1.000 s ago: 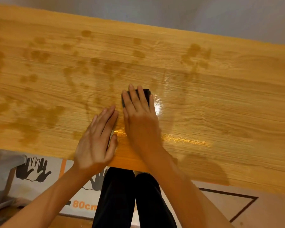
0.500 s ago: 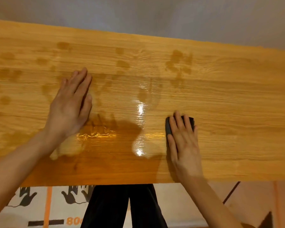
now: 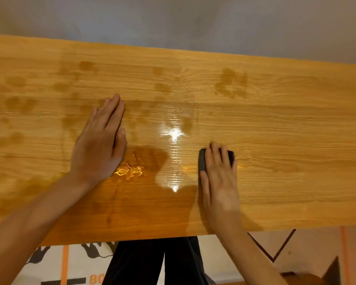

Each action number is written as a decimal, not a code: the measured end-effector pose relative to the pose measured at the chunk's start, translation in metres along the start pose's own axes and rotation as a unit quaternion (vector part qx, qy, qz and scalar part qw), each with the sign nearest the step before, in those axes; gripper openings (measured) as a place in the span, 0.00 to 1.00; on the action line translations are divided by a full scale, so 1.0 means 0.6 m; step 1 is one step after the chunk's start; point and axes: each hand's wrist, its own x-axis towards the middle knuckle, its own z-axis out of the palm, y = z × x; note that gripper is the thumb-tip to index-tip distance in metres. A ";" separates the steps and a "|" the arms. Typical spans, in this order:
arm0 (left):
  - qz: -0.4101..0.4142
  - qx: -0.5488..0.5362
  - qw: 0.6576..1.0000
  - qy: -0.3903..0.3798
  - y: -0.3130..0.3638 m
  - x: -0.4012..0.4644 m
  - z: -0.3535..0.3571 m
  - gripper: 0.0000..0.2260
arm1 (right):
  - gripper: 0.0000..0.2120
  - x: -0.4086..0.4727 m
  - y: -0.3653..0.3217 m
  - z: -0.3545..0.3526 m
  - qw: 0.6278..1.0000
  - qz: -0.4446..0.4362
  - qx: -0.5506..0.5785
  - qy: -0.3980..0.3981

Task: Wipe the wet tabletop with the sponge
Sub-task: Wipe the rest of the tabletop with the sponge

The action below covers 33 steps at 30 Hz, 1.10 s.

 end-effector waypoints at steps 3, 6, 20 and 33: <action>-0.006 0.003 1.000 -0.013 -0.002 0.004 -0.002 0.25 | 0.22 0.081 0.005 -0.012 0.999 0.007 0.023 -0.021; -0.011 0.000 1.000 -0.019 -0.004 0.005 -0.005 0.25 | 0.22 0.191 0.005 -0.011 0.997 0.054 0.046 0.020; -0.013 -0.022 0.999 -0.037 -0.007 0.008 -0.003 0.25 | 0.22 0.218 -0.073 0.023 0.999 0.026 0.041 0.006; -0.014 -0.015 0.998 -0.051 -0.009 0.012 -0.003 0.26 | 0.21 0.237 -0.148 0.064 1.000 0.013 0.013 0.022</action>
